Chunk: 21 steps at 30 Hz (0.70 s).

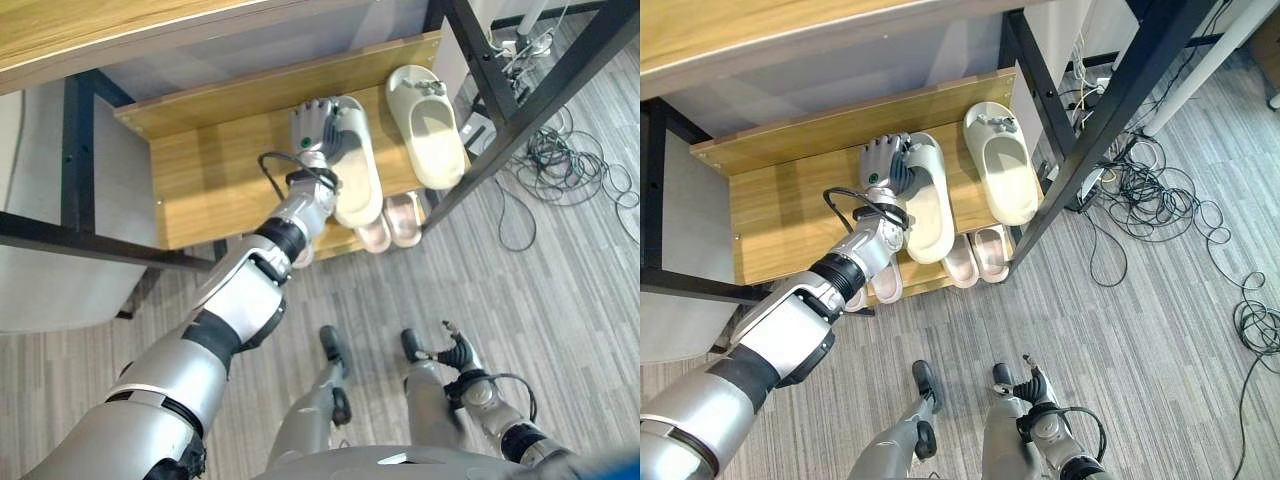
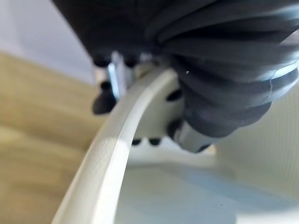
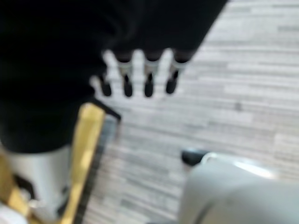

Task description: Arrange the slippers neatly on the shoe rack.

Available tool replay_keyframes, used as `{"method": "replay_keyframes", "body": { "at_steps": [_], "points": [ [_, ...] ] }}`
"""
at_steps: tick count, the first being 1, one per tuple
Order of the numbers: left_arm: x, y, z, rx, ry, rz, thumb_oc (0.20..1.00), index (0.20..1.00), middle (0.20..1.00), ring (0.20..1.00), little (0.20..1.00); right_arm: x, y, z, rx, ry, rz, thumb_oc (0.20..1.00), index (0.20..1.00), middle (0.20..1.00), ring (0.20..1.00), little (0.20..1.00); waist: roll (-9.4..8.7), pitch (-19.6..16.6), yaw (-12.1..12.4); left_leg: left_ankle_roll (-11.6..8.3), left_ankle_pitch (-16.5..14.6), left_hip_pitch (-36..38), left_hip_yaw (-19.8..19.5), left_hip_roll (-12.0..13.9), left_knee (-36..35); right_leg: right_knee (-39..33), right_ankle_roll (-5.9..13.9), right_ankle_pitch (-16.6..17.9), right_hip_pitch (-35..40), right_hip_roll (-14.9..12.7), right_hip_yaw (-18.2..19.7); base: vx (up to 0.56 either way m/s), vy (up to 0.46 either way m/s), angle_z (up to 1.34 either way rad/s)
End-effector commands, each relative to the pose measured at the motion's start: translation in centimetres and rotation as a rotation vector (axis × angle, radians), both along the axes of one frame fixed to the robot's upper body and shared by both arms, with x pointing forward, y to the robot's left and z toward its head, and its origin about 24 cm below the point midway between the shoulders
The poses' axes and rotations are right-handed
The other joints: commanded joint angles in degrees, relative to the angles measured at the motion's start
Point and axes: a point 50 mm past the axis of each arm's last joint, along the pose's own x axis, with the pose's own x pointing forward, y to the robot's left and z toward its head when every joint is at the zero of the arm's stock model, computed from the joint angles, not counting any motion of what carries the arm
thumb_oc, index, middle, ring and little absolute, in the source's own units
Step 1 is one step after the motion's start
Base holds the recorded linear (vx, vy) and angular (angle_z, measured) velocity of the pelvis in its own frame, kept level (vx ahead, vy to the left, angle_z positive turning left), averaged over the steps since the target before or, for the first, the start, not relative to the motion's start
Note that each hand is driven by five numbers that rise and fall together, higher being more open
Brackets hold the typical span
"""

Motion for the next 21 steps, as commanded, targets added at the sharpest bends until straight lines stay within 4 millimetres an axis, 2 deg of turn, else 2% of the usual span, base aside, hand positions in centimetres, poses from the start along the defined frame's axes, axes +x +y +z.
{"method": "replay_keyframes", "body": {
  "at_steps": [1,7,11,14,15,16,17,18,21],
  "points": [
    [0.8,0.4,5.7,-0.035,-0.135,0.061,0.200,0.200,0.200,0.200,0.200,0.8,-1.1,0.4,-0.056,-0.021,0.004,1.000,1.000,1.000,1.000,1.000,-0.09,0.9,0.2,-5.96,-6.1,-2.7,-4.0,1.7,5.5,-11.7,4.38,11.7,2.1,-6.3,-3.5,0.03,0.005,-0.02],
    [0.9,-0.6,7.5,-0.075,-0.138,0.032,0.200,0.200,0.200,0.200,0.200,0.5,-0.9,0.1,-0.056,-0.006,0.012,1.000,1.000,1.000,1.000,1.000,0.15,0.9,-0.4,-6.02,-5.6,-3.2,-4.0,1.7,5.1,-12.1,4.39,12.2,1.5,-6.2,-3.5,0.03,0.004,-0.03],
    [0.9,-1.7,6.7,-0.078,-0.091,0.000,0.200,0.200,0.200,0.200,0.200,0.5,-0.9,0.1,-0.050,-0.005,0.007,1.000,1.000,1.000,1.000,1.000,0.46,0.6,-1.0,-6.00,-5.5,-3.5,-4.0,1.3,4.7,-12.0,4.34,12.1,1.2,-6.4,-3.3,0.03,0.015,-0.02],
    [0.9,-1.8,6.2,-0.083,-0.070,0.000,0.200,0.200,0.200,0.200,0.200,0.8,-0.9,0.3,-0.047,-0.016,0.003,1.000,1.000,1.000,1.000,1.000,0.52,0.5,-1.1,-6.02,-5.4,-3.5,-4.0,1.2,4.4,-11.8,4.35,12.1,0.8,-6.4,-3.2,0.00,0.000,0.00],
    [0.9,-1.7,5.7,-0.075,-0.050,0.006,0.476,0.476,0.476,0.476,0.476,0.9,-0.9,0.4,-0.043,-0.019,0.001,1.000,1.000,1.000,1.000,1.000,0.51,0.4,-1.3,-6.01,-5.2,-3.6,-3.9,1.2,4.0,-11.8,4.36,12.2,0.6,-6.5,-3.1,0.00,0.000,0.00],
    [1.0,-1.7,5.4,-0.062,-0.038,0.011,0.504,0.504,0.504,0.504,0.504,0.8,-0.9,0.3,-0.045,-0.018,-0.001,1.000,1.000,1.000,1.000,1.000,0.54,0.4,-1.3,-6.00,-5.2,-3.7,-3.9,1.2,4.0,-11.8,4.34,12.3,0.5,-6.5,-3.1,0.00,0.000,0.00],
    [1.0,-1.6,5.1,-0.052,-0.027,0.013,0.730,0.730,0.730,0.730,0.730,0.8,-1.0,0.3,-0.046,-0.015,-0.003,1.000,1.000,1.000,1.000,1.000,0.53,0.4,-1.3,-5.97,-5.2,-3.7,-3.9,1.2,3.9,-11.7,4.32,12.2,0.5,-6.5,-3.1,0.01,0.016,-0.06],
    [1.0,-1.6,4.5,-0.043,-0.008,0.016,1.000,1.000,1.000,1.000,1.000,0.6,-0.9,0.2,-0.044,-0.012,-0.002,1.000,1.000,1.000,1.000,1.000,0.51,0.3,-1.2,-5.95,-5.3,-3.8,-4.0,1.2,3.9,-11.6,4.31,12.1,0.4,-6.5,-3.2,0.01,0.011,-0.08],
    [1.0,-0.9,2.4,-0.055,0.064,0.047,1.000,1.000,1.000,1.000,1.000,0.7,-1.1,0.2,-0.048,-0.011,-0.012,1.000,1.000,1.000,1.000,1.000,0.38,0.1,-1.1,-5.93,-5.2,-3.8,-4.1,1.1,3.9,-11.5,4.31,12.0,0.4,-6.6,-3.4,0.00,0.000,-0.03]
  ]
}}
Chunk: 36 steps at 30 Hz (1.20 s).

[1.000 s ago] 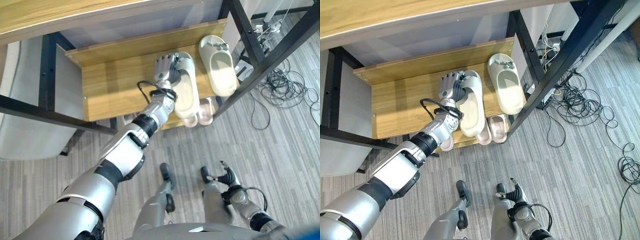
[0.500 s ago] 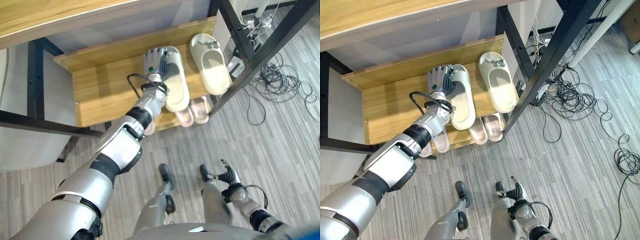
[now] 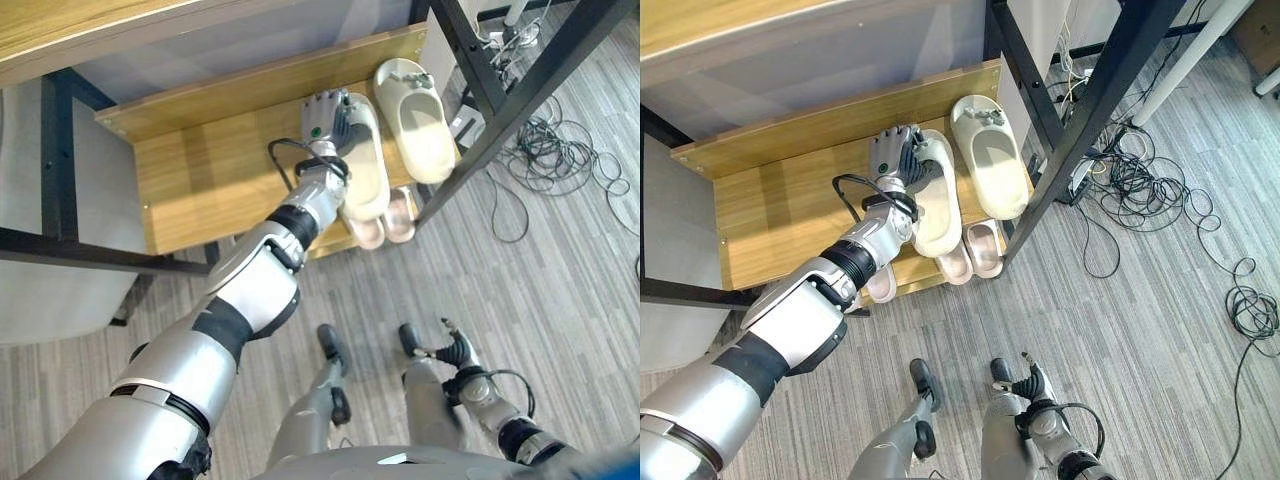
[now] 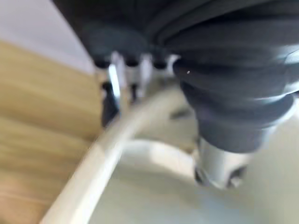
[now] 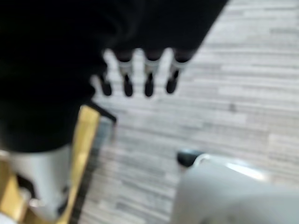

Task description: Arrange the slippers neatly on the shoe rack.

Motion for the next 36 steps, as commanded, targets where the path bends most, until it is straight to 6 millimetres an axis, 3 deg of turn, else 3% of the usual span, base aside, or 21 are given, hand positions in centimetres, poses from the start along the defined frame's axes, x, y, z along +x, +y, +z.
{"method": "replay_keyframes", "body": {
  "at_steps": [1,9,13,14,18,22,27,30,31,33,36],
  "points": [
    [0.7,0.8,2.0,-0.082,0.007,0.060,1.000,1.000,1.000,1.000,1.000,0.3,-1.2,0.2,-0.024,-0.012,-0.020,1.000,1.000,1.000,1.000,1.000,-0.09,2.3,-0.3,-6.37,-5.5,-1.2,-5.1,1.3,4.0,-13.0,4.14,11.9,4.1,-6.5,-4.5,0.00,0.000,0.00],
    [0.6,-0.3,3.1,-0.286,0.000,-0.019,1.000,1.000,1.000,1.000,1.000,-0.3,-1.8,-0.2,-0.030,0.034,-0.044,1.000,1.000,1.000,1.000,1.000,-0.58,1.8,0.1,-6.34,-5.5,-0.8,-5.5,1.3,4.2,-12.1,4.08,11.1,4.5,-6.5,-4.9,-0.01,0.003,0.06],
    [0.3,-2.1,5.1,-0.618,0.015,-0.187,1.000,1.000,1.000,1.000,1.000,-1.2,-1.9,-0.9,-0.029,0.104,-0.072,1.000,1.000,1.000,1.000,1.000,0.22,-0.2,1.5,-6.28,-6.1,0.6,-5.8,1.2,5.1,-12.0,4.16,10.5,6.9,-6.8,-5.9,0.03,0.009,0.11],
    [0.0,-2.9,5.7,-0.621,-0.006,-0.247,1.000,1.000,1.000,1.000,1.000,-1.3,-1.9,-1.0,-0.025,0.115,-0.085,1.000,1.000,1.000,1.000,1.000,0.68,-0.5,2.1,-6.19,-6.1,0.8,-6.2,0.9,5.1,-11.9,4.21,10.4,7.5,-6.9,-6.2,0.01,0.009,0.12],
    [0.0,-2.4,6.0,-0.524,-0.026,-0.247,1.000,1.000,1.000,1.000,1.000,-1.7,-2.6,-1.2,-0.026,0.134,-0.124,1.000,1.000,1.000,1.000,1.000,1.03,-0.7,3.0,-6.14,-6.0,1.5,-6.7,0.6,5.0,-11.6,4.25,10.1,8.4,-7.0,-6.6,-0.01,0.000,0.10],
    [0.1,-1.7,4.4,-0.547,0.025,-0.257,1.000,1.000,1.000,1.000,1.000,-2.4,-2.9,-1.6,-0.026,0.165,-0.154,1.000,1.000,1.000,1.000,1.000,1.19,-1.2,3.8,-6.04,-6.3,2.5,-7.1,0.5,5.0,-11.1,4.26,9.5,9.5,-7.1,-7.1,0.01,-0.006,0.07],
    [-0.1,0.9,0.8,-0.482,0.076,-0.201,1.000,1.000,1.000,1.000,1.000,-2.7,-2.8,-1.7,-0.002,0.173,-0.203,1.000,1.000,1.000,1.000,1.000,1.34,-1.1,5.3,-5.96,-6.8,3.3,-7.5,0.4,5.9,-11.1,4.17,9.2,10.9,-7.3,-8.1,0.00,-0.015,0.12],
    [-0.3,3.1,-1.7,-0.427,0.119,-0.141,1.000,1.000,1.000,1.000,1.000,-2.6,-2.6,-1.7,0.013,0.167,-0.219,1.000,1.000,1.000,1.000,1.000,1.28,-1.0,6.3,-5.86,-7.4,3.5,-7.7,0.4,6.8,-11.2,4.04,9.0,11.7,-7.4,-8.5,0.01,-0.022,0.12],
    [-0.6,5.1,-3.3,-0.395,0.151,-0.086,1.000,1.000,1.000,1.000,1.000,-2.6,-2.4,-1.8,0.019,0.170,-0.224,1.000,1.000,1.000,1.000,1.000,1.25,-1.1,6.9,-5.84,-7.9,3.6,-7.6,0.5,7.6,-11.3,3.91,8.8,12.3,-7.3,-8.7,0.01,-0.024,0.16],
    [-1.1,7.2,-5.0,-0.381,0.174,-0.031,1.000,1.000,1.000,1.000,1.000,-2.8,-2.2,-1.9,0.024,0.174,-0.225,1.000,1.000,1.000,1.000,1.000,1.21,-1.0,7.6,-5.81,-8.4,3.8,-7.6,0.7,8.4,-11.4,3.75,8.6,12.8,-7.3,-8.9,0.01,-0.021,0.12],
    [-1.5,7.8,-6.2,-0.338,0.201,-0.009,1.000,1.000,1.000,1.000,1.000,-2.9,-2.0,-2.0,0.026,0.177,-0.223,1.000,1.000,1.000,1.000,1.000,1.08,-1.1,7.7,-5.83,-8.6,4.1,-7.6,0.8,8.5,-11.5,3.74,8.5,13.1,-7.2,-8.9,0.00,0.000,0.00]
  ]
}}
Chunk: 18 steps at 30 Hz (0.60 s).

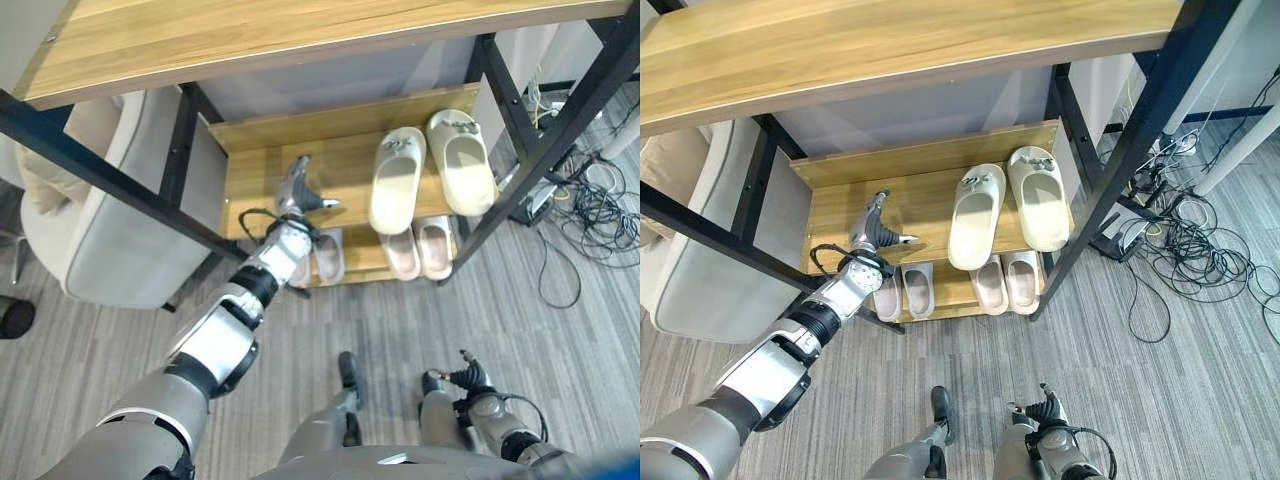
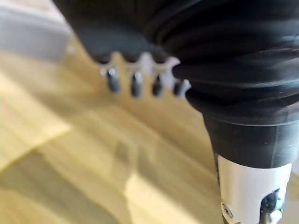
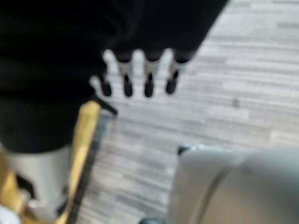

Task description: Arrange the slippers neatly on the shoe rack.

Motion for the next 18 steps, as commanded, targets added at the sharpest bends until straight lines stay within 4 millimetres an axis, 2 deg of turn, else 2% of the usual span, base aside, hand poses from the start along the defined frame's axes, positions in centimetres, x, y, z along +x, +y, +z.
{"method": "replay_keyframes", "body": {
  "at_steps": [1,8,11,18],
  "points": [
    [1.1,0.7,3.0,0.022,-0.097,0.026,1.000,1.000,1.000,1.000,1.000,0.3,-0.2,0.2,-0.010,-0.016,-0.008,1.000,1.000,1.000,1.000,1.000,-0.77,3.0,-0.2,-4.67,-10.2,0.0,-1.7,1.2,8.3,-19.4,5.24,13.8,10.1,-6.7,-3.3,0.00,0.000,0.00],
    [0.4,-1.0,1.2,-0.003,-0.057,-0.020,1.000,1.000,1.000,1.000,1.000,0.3,-0.3,0.2,-0.022,-0.015,0.003,1.000,1.000,1.000,1.000,1.000,-0.82,3.1,-0.4,-4.66,-10.5,0.2,-1.8,1.4,8.6,-19.6,5.02,13.6,10.3,-6.6,-2.9,0.00,0.000,0.00],
    [-0.4,-2.3,-0.7,0.051,-0.006,-0.059,1.000,1.000,1.000,1.000,1.000,0.8,-0.3,0.5,-0.032,-0.033,0.022,1.000,1.000,1.000,1.000,1.000,-0.52,3.1,-0.6,-4.54,-10.7,0.3,-1.4,1.5,8.6,-19.8,5.08,13.9,10.1,-6.5,-2.5,0.02,-0.001,-0.05],
    [-0.9,-4.1,-1.8,0.059,0.024,-0.093,1.000,1.000,1.000,1.000,1.000,0.9,-0.4,0.5,-0.041,-0.033,0.029,1.000,1.000,1.000,1.000,1.000,-0.18,2.9,-0.9,-4.55,-10.9,0.5,-1.1,1.5,8.8,-19.7,4.99,13.8,10.1,-6.5,-2.2,0.02,0.002,-0.05]
  ]
}}
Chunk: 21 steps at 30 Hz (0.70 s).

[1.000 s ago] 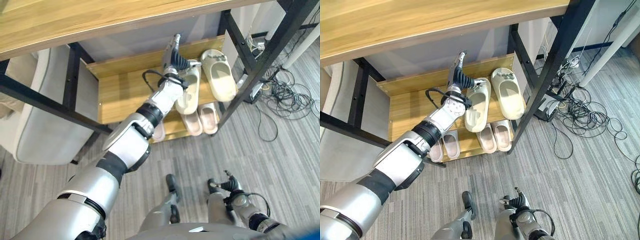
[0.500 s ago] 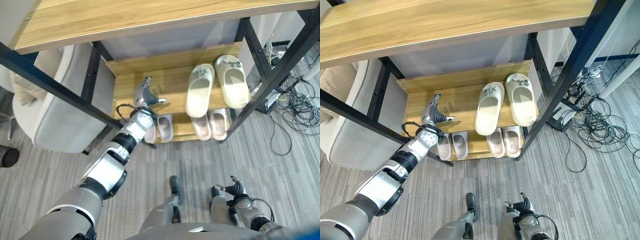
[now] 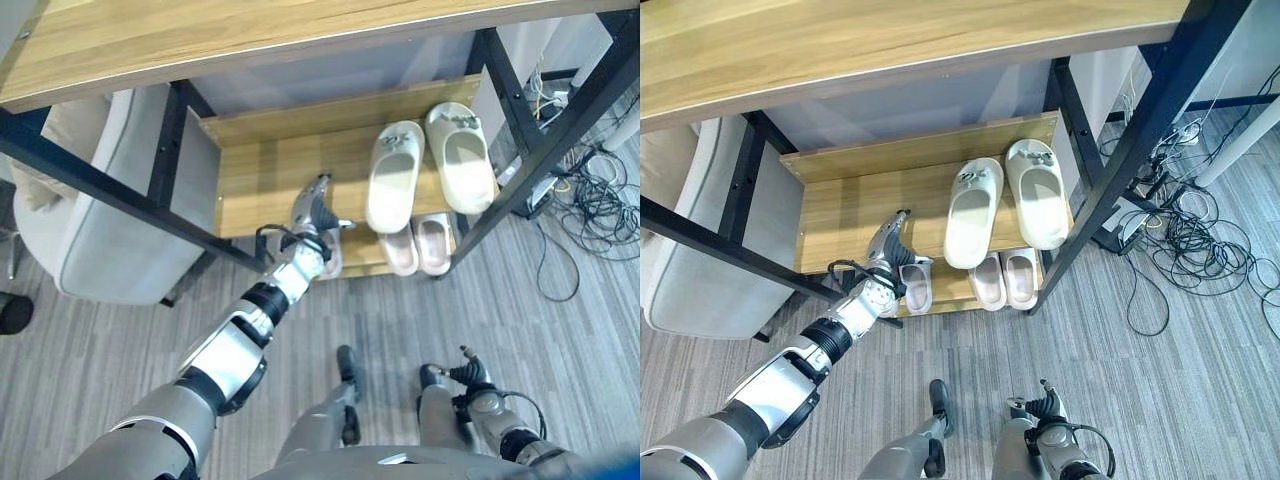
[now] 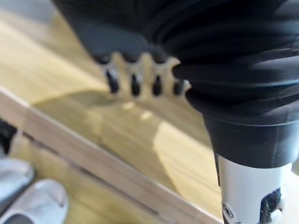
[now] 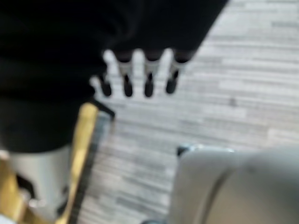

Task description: Arrange the slippers neatly on the shoe rack.

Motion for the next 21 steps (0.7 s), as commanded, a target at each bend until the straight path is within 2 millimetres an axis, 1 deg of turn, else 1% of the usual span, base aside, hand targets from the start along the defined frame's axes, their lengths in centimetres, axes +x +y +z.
{"method": "replay_keyframes", "body": {
  "at_steps": [1,3,7,10,12,15,17,21],
  "points": [
    [0.8,-0.3,0.9,0.004,-0.028,0.026,1.000,1.000,1.000,1.000,1.000,0.0,-0.5,0.1,-0.038,-0.003,0.023,1.000,1.000,1.000,1.000,1.000,-0.11,-0.1,-0.6,-4.02,-10.5,-1.1,-2.4,1.0,8.9,-19.7,5.10,14.2,9.2,-7.0,-3.3,0.03,0.005,-0.07],
    [0.7,-1.1,0.6,0.002,-0.012,0.020,1.000,1.000,1.000,1.000,1.000,0.1,-0.6,0.1,-0.044,-0.001,0.030,1.000,1.000,1.000,1.000,1.000,0.07,-0.2,-1.0,-4.04,-10.5,-0.9,-2.3,0.9,8.6,-19.7,5.08,14.2,9.2,-7.0,-3.2,0.05,0.007,-0.07],
    [1.0,-2.9,1.6,0.006,-0.030,-0.013,1.000,1.000,1.000,1.000,1.000,-0.4,-0.9,0.0,-0.054,0.014,0.035,1.000,1.000,1.000,1.000,1.000,0.20,-0.4,-1.7,-4.05,-10.6,-0.9,-2.3,1.1,8.8,-19.6,4.99,14.1,9.1,-6.9,-2.8,0.02,-0.006,-0.01],
    [1.2,-2.8,1.5,-0.035,-0.008,0.056,1.000,1.000,1.000,1.000,1.000,0.0,-0.7,0.1,-0.060,0.005,0.056,1.000,1.000,1.000,1.000,1.000,0.13,-0.7,-2.1,-4.15,-10.5,-0.5,-2.2,1.2,8.5,-19.5,4.94,13.9,9.2,-6.8,-2.6,0.04,-0.039,-0.03],
    [1.3,-2.7,1.4,-0.067,0.015,0.076,1.000,1.000,1.000,1.000,1.000,0.1,-0.8,0.2,-0.064,0.007,0.063,1.000,1.000,1.000,1.000,1.000,0.17,-1.0,-2.4,-4.12,-10.4,-0.3,-2.2,1.3,8.3,-19.5,4.91,13.9,9.1,-6.8,-2.4,0.03,-0.027,-0.05],
    [1.4,-2.6,1.4,-0.068,0.025,0.079,1.000,1.000,1.000,1.000,1.000,-0.1,-0.9,0.1,-0.069,0.015,0.064,1.000,1.000,1.000,1.000,1.000,0.36,-1.3,-2.6,-4.14,-10.3,-0.2,-2.2,1.2,8.0,-19.5,4.96,13.9,9.1,-6.8,-2.4,0.02,-0.003,-0.04],
    [1.5,-2.8,1.6,-0.070,0.024,0.073,1.000,1.000,1.000,1.000,1.000,-0.2,-0.9,0.0,-0.068,0.020,0.064,1.000,1.000,1.000,1.000,1.000,0.49,-1.4,-2.7,-4.17,-10.1,0.0,-2.2,1.2,7.6,-19.5,4.97,13.9,9.0,-6.7,-2.4,0.02,-0.003,-0.05],
    [1.5,-3.9,2.1,-0.080,0.018,0.037,1.000,1.000,1.000,1.000,1.000,-0.2,-1.0,0.0,-0.072,0.026,0.065,1.000,1.000,1.000,1.000,1.000,0.35,-1.6,-3.1,-4.22,-9.7,-0.2,-2.2,0.9,6.9,-19.6,5.02,14.1,8.6,-6.7,-2.4,0.01,-0.001,-0.03]
  ]
}}
